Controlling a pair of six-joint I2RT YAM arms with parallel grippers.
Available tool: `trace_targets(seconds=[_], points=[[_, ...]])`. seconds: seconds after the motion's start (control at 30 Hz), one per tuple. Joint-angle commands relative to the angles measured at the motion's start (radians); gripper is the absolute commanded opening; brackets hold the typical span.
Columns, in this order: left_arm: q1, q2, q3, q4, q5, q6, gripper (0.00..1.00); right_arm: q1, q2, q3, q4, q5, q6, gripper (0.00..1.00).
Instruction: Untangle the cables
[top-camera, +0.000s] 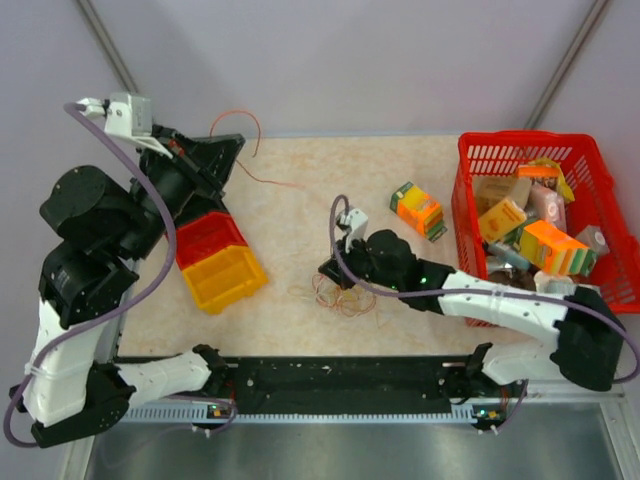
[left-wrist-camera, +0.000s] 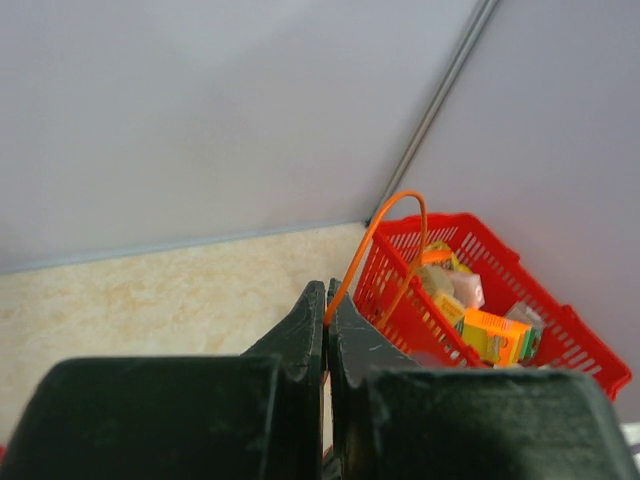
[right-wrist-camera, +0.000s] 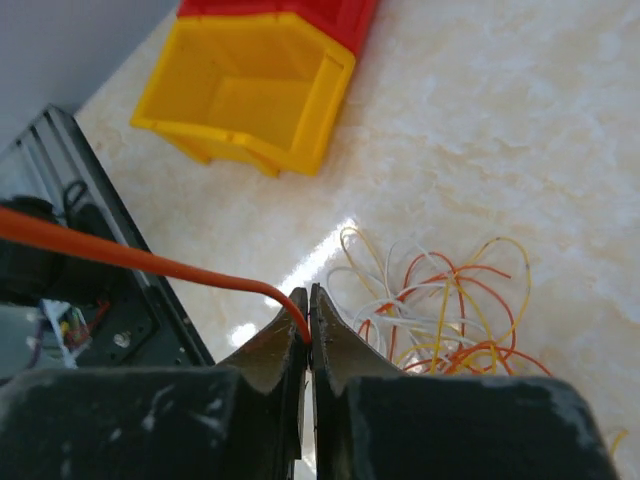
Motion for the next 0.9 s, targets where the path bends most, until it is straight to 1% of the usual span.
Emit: trace_targets(seconds=[0.0,0.03,0.07,0.1,0.2,0.27,0.33,0.4,0.43,0.5,0.53,0.6,0.7,0.77,0.87], points=[[-0.002,-0.104,-0.256,0.081,-0.030,-0.016,0.00,0.001,-0.227,0.264,-0.189,0.101,0.147,0.00],[-0.002,-0.135,-0.334,0.125,-0.015,-0.031,0.00,-0.011,-0.248,0.333,-0.282,0.078,0.176,0.00],[0.000,-0.149,-0.441,0.165,0.013,-0.052,0.00,-0.034,-0.262,0.377,-0.318,0.025,0.208,0.00],[0.003,-0.157,-0.512,0.202,0.039,-0.069,0.00,-0.054,-0.279,0.414,-0.336,-0.024,0.231,0.00],[0.007,-0.157,-0.655,0.318,0.166,-0.128,0.00,-0.109,-0.345,0.460,-0.334,-0.084,0.293,0.00],[0.007,-0.151,-0.711,0.394,0.267,-0.161,0.00,-0.116,-0.356,0.500,-0.376,-0.063,0.260,0.00],[0.007,-0.149,-0.751,0.455,0.352,-0.181,0.00,-0.117,-0.344,0.505,-0.424,-0.010,0.194,0.00],[0.006,-0.155,-0.775,0.487,0.369,-0.203,0.00,-0.128,-0.329,0.447,-0.441,0.084,0.143,0.00],[0.007,-0.157,-0.787,0.498,0.374,-0.207,0.00,-0.142,-0.310,0.433,-0.476,0.090,0.134,0.00],[0.006,-0.161,-0.795,0.500,0.377,-0.206,0.00,-0.142,-0.301,0.467,-0.502,0.068,0.123,0.00],[0.006,-0.164,-0.800,0.498,0.381,-0.204,0.00,-0.142,-0.310,0.485,-0.478,0.026,0.121,0.00],[0.006,-0.172,-0.804,0.507,0.384,-0.204,0.00,-0.140,-0.328,0.525,-0.453,0.037,0.091,0.00],[0.006,-0.175,-0.817,0.540,0.426,-0.204,0.00,-0.157,-0.280,0.649,-0.543,0.058,0.065,0.00],[0.006,-0.163,-0.830,0.581,0.467,-0.212,0.00,-0.159,-0.247,0.688,-0.564,0.032,0.090,0.00],[0.006,-0.131,-0.850,0.648,0.551,-0.246,0.00,-0.159,-0.240,0.677,-0.536,0.024,0.162,0.00]])
